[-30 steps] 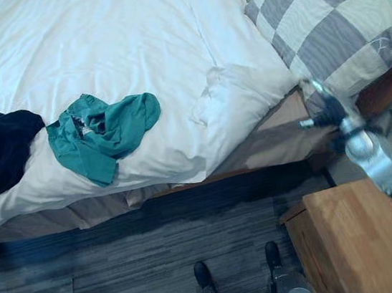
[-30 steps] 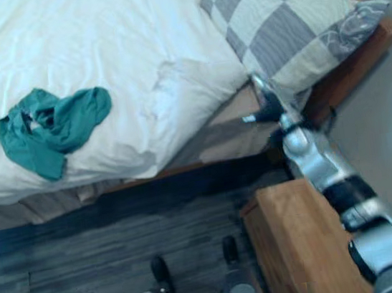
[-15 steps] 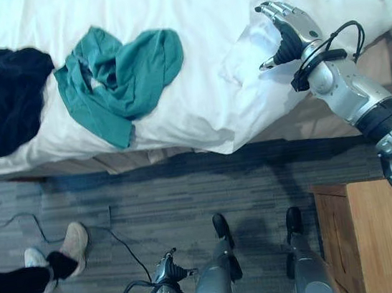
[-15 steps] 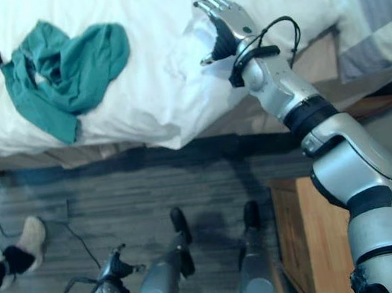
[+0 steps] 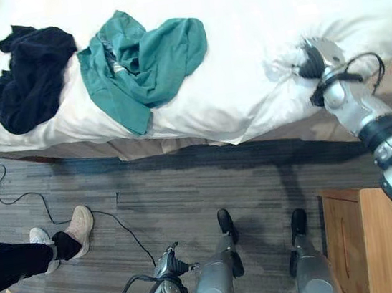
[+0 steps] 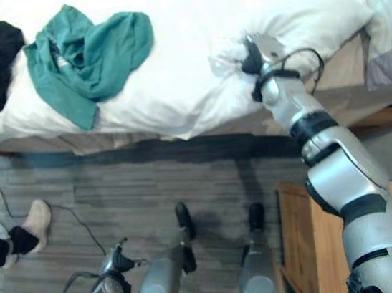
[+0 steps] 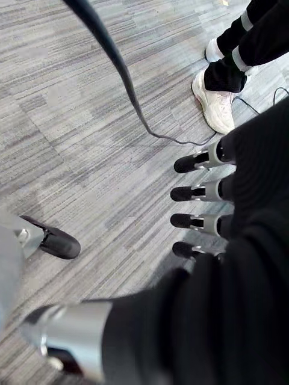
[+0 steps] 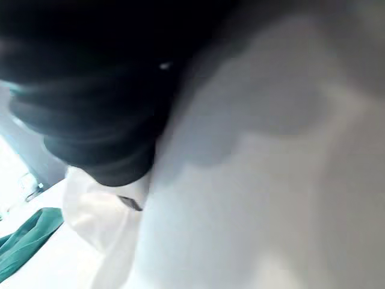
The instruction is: Tidy up the quilt and then pick up the clothes from the bed and put them into the laundry hamper.
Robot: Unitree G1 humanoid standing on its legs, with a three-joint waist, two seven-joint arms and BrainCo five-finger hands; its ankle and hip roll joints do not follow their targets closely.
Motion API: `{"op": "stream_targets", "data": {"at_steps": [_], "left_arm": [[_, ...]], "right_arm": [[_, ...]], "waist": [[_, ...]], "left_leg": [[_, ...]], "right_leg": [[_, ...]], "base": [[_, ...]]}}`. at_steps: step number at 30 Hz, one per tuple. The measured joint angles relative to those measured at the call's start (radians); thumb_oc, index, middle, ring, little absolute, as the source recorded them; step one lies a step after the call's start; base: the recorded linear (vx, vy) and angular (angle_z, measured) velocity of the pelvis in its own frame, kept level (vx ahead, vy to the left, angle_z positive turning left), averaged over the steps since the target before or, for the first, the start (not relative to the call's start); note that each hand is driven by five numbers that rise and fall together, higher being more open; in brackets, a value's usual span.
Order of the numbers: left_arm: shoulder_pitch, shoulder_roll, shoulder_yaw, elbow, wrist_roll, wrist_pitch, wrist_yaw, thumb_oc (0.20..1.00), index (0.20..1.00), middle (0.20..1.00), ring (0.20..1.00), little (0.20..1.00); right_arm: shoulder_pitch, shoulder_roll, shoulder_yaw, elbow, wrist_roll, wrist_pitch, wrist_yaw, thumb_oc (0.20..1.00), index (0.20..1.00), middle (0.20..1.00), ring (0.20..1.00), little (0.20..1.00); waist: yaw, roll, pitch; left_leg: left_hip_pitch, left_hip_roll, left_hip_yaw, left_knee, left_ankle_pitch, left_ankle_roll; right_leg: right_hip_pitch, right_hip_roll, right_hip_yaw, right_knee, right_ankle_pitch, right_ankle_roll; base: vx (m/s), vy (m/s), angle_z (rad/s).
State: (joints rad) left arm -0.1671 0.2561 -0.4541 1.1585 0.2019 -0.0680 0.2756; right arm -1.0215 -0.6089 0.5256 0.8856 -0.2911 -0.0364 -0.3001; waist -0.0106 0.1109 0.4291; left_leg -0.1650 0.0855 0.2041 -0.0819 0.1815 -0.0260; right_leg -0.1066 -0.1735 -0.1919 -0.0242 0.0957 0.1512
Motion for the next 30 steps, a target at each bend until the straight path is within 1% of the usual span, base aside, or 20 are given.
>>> {"op": "stream_targets", "data": {"at_steps": [1,3,4,5,6,7,9,11,12,14,16,17,18,19,20,23,26,28,29,30], "left_arm": [[0.006,0.000,0.013,0.000,0.000,0.008,-0.002,1.000,1.000,1.000,1.000,1.000],[0.025,0.001,0.033,0.001,0.004,0.029,-0.005,1.000,1.000,1.000,1.000,1.000],[0.032,0.000,0.047,0.000,0.010,0.034,-0.010,1.000,1.000,1.000,1.000,1.000],[0.053,0.001,0.075,0.005,0.016,0.045,-0.015,1.000,1.000,1.000,1.000,1.000],[0.062,0.004,0.083,0.011,0.017,0.051,-0.016,1.000,1.000,1.000,1.000,1.000],[0.076,0.000,0.105,0.027,0.017,0.061,-0.017,1.000,1.000,1.000,1.000,1.000],[0.089,-0.004,0.115,0.041,0.018,0.071,-0.019,1.000,1.000,1.000,1.000,1.000],[0.081,-0.013,0.120,0.058,0.019,0.078,-0.023,1.000,1.000,1.000,1.000,1.000],[0.079,-0.024,0.128,0.068,0.021,0.079,-0.034,1.000,1.000,1.000,1.000,1.000],[0.075,-0.029,0.127,0.069,0.043,0.078,-0.041,1.000,1.000,1.000,1.000,1.000],[0.074,-0.029,0.128,0.068,0.049,0.078,-0.045,1.000,1.000,1.000,1.000,1.000],[0.076,-0.028,0.127,0.069,0.050,0.078,-0.046,1.000,1.000,1.000,1.000,1.000],[0.076,-0.031,0.127,0.073,0.054,0.078,-0.047,1.000,1.000,1.000,1.000,1.000],[0.081,-0.034,0.127,0.070,0.055,0.078,-0.048,1.000,1.000,1.000,1.000,1.000],[0.094,-0.039,0.126,0.070,0.056,0.078,-0.049,1.000,1.000,1.000,1.000,1.000],[0.118,-0.044,0.125,0.074,0.057,0.078,-0.050,1.000,1.000,1.000,1.000,1.000],[0.154,-0.037,0.125,0.079,0.057,0.079,-0.052,1.000,1.000,1.000,1.000,1.000],[0.139,-0.033,0.089,0.088,0.057,0.080,-0.052,1.000,1.000,1.000,1.000,1.000],[0.137,-0.034,0.089,0.088,0.057,0.080,-0.052,1.000,1.000,1.000,1.000,1.000],[0.125,-0.038,0.076,0.083,0.055,0.076,-0.051,1.000,1.000,1.000,1.000,1.000]], "right_arm": [[0.059,0.005,-0.052,-0.053,0.019,-0.003,-0.003,1.000,1.000,1.000,1.000,1.000],[0.200,0.024,-0.109,-0.140,0.044,0.000,-0.001,1.000,1.000,1.000,1.000,1.000],[0.293,0.037,-0.179,-0.212,0.064,-0.001,0.000,1.000,1.000,1.000,1.000,1.000],[0.440,0.073,-0.260,-0.310,0.087,-0.005,-0.004,1.000,1.000,1.000,1.000,1.000],[0.519,0.089,-0.270,-0.308,0.109,-0.003,-0.004,1.000,1.000,1.000,1.000,1.000],[0.632,0.134,-0.336,-0.303,0.154,0.003,-0.006,1.000,1.000,1.000,1.000,1.000],[0.764,0.196,-0.405,-0.209,0.214,0.015,-0.024,1.000,1.000,1.000,1.000,1.000],[0.865,0.238,-0.448,-0.080,0.273,0.025,-0.024,1.000,1.000,1.000,1.000,1.000],[0.930,0.259,-0.468,0.026,0.328,0.038,-0.020,1.000,1.000,1.000,1.000,1.000],[1.013,0.291,-0.480,0.197,0.393,0.052,0.003,1.000,1.000,1.000,1.000,1.000],[1.068,0.293,-0.487,0.195,0.423,0.073,0.018,1.000,1.000,1.000,1.000,1.000],[1.071,0.292,-0.491,0.182,0.426,0.073,0.017,0.379,0.379,0.379,0.379,0.379],[1.072,0.285,-0.493,0.153,0.428,0.075,0.015,0.200,0.200,0.200,0.200,0.200],[1.084,0.274,-0.504,0.082,0.429,0.081,0.016,0.200,0.200,0.200,0.200,0.200],[1.083,0.243,-0.515,-0.009,0.426,0.052,0.007,0.200,0.200,0.200,0.200,0.200],[1.047,0.167,-0.517,-0.207,0.418,0.042,-0.013,0.200,0.200,0.200,0.200,0.200],[0.858,0.023,-0.513,-0.412,0.370,0.023,-0.063,0.200,0.200,0.200,0.200,0.200],[0.639,-0.053,-0.445,-0.411,0.368,-0.006,-0.101,0.200,0.200,0.200,0.200,0.200],[0.627,-0.055,-0.445,-0.408,0.368,-0.010,-0.102,0.200,0.200,0.200,0.200,0.200],[0.517,-0.063,-0.427,-0.394,0.370,-0.023,-0.113,0.200,0.200,0.200,0.200,0.200]], "waist": [[-0.005,-0.005,-0.002],[-0.030,-0.036,-0.025],[-0.036,-0.049,-0.031],[-0.047,-0.074,-0.051],[-0.068,-0.097,-0.071],[-0.087,-0.119,-0.098],[-0.121,-0.145,-0.133],[-0.152,-0.154,-0.158],[-0.166,-0.152,-0.183],[-0.183,-0.145,-0.197],[-0.200,-0.137,-0.208],[-0.207,-0.137,-0.208],[-0.208,-0.139,-0.213],[-0.208,-0.138,-0.216],[-0.209,-0.136,-0.227],[-0.208,-0.133,-0.242],[-0.195,-0.129,-0.241],[-0.185,-0.113,-0.230],[-0.184,-0.112,-0.229],[-0.159,-0.093,-0.218]], "left_leg": [[0.013,0.000,-0.001,0.000,0.000,0.000],[0.035,0.002,0.009,-0.001,-0.019,-0.012],[0.047,0.003,0.017,-0.001,-0.024,-0.016],[0.070,0.005,0.029,-0.004,-0.028,-0.013],[0.083,0.004,0.039,-0.003,-0.040,-0.021],[0.101,0.004,0.054,-0.005,-0.045,-0.020],[0.125,0.004,0.070,-0.007,-0.052,-0.019],[0.148,0.005,0.086,-0.007,-0.071,-0.022],[0.158,0.008,0.096,-0.007,-0.077,-0.026],[0.184,0.015,0.113,-0.008,-0.084,-0.032],[0.185,0.023,0.132,-0.008,-0.089,-0.034],[0.185,0.026,0.136,-0.008,-0.088,-0.034],[0.185,0.031,0.139,-0.008,-0.088,-0.034],[0.183,0.032,0.139,-0.008,-0.087,-0.035],[0.181,0.034,0.141,-0.008,-0.086,-0.035],[0.164,0.035,0.140,-0.008,-0.083,-0.033],[0.159,0.029,0.135,-0.007,-0.068,-0.019],[0.137,0.021,0.137,-0.006,-0.052,-0.022],[0.136,0.021,0.136,-0.006,-0.052,-0.022],[0.117,0.014,0.119,-0.004,-0.041,-0.015]], "right_leg": [[0.014,0.000,-0.001,0.001,0.000,0.000],[0.020,0.002,0.024,0.001,-0.003,0.004],[0.030,0.001,0.027,0.001,-0.002,0.002],[0.048,0.001,0.036,0.001,-0.003,0.000],[0.049,0.002,0.054,0.000,-0.004,0.001],[0.062,0.001,0.067,-0.008,-0.004,0.001],[0.083,0.001,0.084,-0.023,-0.001,0.002],[0.108,0.001,0.094,-0.041,-0.001,0.006],[0.117,0.003,0.108,-0.054,0.002,0.010],[0.137,0.009,0.124,-0.055,0.001,0.010],[0.127,0.016,0.145,-0.055,0.000,0.011],[0.125,0.016,0.148,-0.055,0.001,0.010],[0.122,0.021,0.150,-0.055,0.002,0.009],[0.120,0.022,0.150,-0.055,0.002,0.009],[0.110,0.024,0.157,-0.054,0.003,0.007],[0.092,0.025,0.159,-0.053,0.002,0.002],[0.089,0.021,0.153,-0.050,0.011,0.008],[0.053,0.017,0.161,-0.034,0.014,0.013],[0.052,0.017,0.161,-0.033,0.014,0.013],[0.042,0.013,0.148,-0.028,0.015,0.015]], "base": [[0.05,0.073,-0.12],[0.04,0.079,-0.22],[0.07,0.090,-0.23],[0.05,0.066,-0.29],[0.12,0.121,-0.39],[0.06,0.050,-0.39],[0.10,0.059,-0.30],[0.08,0.035,-0.24],[0.08,0.038,-0.26],[0.05,0.032,-0.32],[0.02,0.024,-0.29],[-0.01,0.037,-0.18],[-0.01,0.037,-0.08],[-0.03,0.045,-0.10],[-0.03,0.031,-0.05],[-0.01,0.014,-0.02],[-0.07,0.021,0.04],[-0.08,0.018,-0.02],[-0.09,-0.005,0.14],[-0.06,-0.011,0.24]]}}
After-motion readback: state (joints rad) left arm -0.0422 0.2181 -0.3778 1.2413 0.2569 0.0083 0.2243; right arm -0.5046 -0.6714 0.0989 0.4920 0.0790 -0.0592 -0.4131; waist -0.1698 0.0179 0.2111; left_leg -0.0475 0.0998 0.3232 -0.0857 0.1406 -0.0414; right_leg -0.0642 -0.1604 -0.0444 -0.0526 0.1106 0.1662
